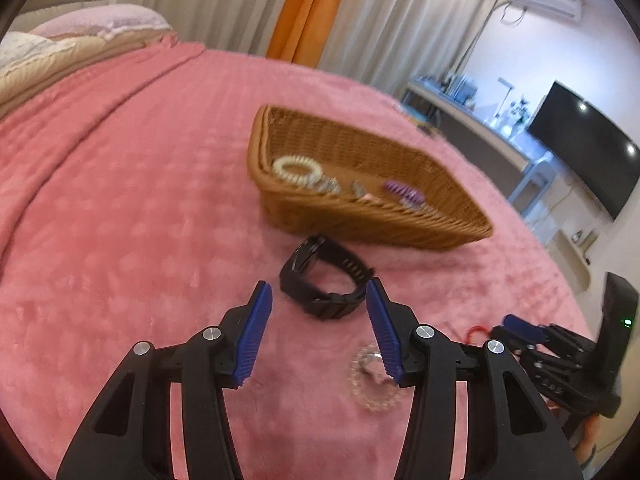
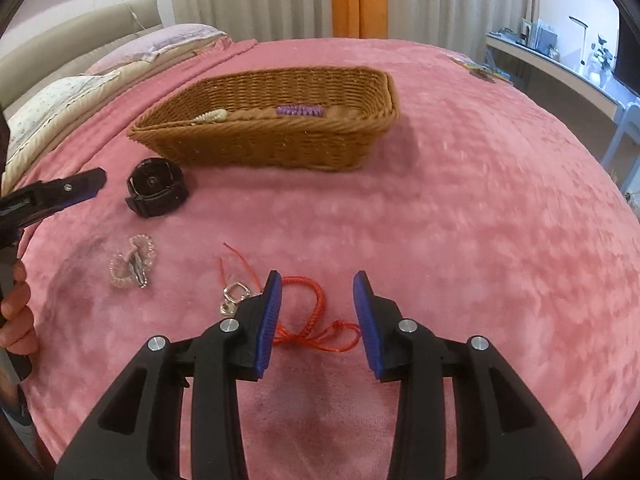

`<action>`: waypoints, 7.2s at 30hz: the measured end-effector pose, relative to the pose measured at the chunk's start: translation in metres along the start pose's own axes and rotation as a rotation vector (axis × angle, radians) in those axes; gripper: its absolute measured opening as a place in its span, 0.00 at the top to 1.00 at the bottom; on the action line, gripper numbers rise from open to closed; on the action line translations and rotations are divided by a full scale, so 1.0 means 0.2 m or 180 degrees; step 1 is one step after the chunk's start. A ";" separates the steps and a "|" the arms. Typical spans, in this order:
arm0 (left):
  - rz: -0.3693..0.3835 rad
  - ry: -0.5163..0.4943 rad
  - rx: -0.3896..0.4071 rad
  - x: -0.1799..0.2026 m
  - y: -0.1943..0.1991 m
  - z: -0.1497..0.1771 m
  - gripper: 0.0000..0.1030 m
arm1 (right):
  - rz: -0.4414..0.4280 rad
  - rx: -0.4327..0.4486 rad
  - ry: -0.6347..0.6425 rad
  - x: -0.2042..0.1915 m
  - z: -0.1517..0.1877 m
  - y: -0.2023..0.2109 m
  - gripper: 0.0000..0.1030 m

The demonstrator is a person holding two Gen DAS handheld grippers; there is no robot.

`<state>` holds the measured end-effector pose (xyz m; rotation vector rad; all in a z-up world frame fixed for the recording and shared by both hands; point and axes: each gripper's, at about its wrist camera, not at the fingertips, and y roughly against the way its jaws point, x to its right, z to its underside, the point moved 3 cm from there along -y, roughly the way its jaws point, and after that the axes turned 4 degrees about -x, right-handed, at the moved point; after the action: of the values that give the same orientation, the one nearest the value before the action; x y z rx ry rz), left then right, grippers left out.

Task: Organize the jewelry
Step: 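Grasp the black watch with the left tool while the right tool grasps the red cord, then carry the watch and red cord over the basket and release them, then reach the left tool to the clear bead bracelet while the right tool reaches the pink star key, then grasp the bead bracelet with the left tool while the right tool grasps the pink star key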

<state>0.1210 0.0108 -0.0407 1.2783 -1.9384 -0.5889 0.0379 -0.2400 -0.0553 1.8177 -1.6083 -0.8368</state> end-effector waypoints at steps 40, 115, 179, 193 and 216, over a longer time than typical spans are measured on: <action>-0.0434 -0.0133 0.0024 0.06 -0.19 0.00 0.79 | 0.0249 0.0179 0.0165 -0.07 0.04 0.02 0.96; -0.0403 -0.0130 0.0453 0.03 -0.38 -0.52 0.78 | -0.0466 0.0366 -0.0230 -0.05 -0.84 -0.41 0.96; 0.0046 -0.0156 -0.0102 0.02 0.06 0.29 0.63 | -0.0660 -0.0138 0.0871 -0.63 -0.01 -0.08 0.90; 0.0031 -0.0274 -0.0219 0.07 0.01 0.31 0.63 | -0.0940 -0.0128 0.0604 -0.55 -0.02 -0.04 0.92; 0.0224 -0.0168 -0.0225 0.04 0.01 0.30 0.63 | -0.1019 -0.0292 0.0689 -0.57 -0.01 -0.08 0.90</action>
<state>0.0707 0.0027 -0.0743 1.1568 -1.9795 -0.6556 0.0401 -0.1243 -0.0577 2.0518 -1.1448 -0.8025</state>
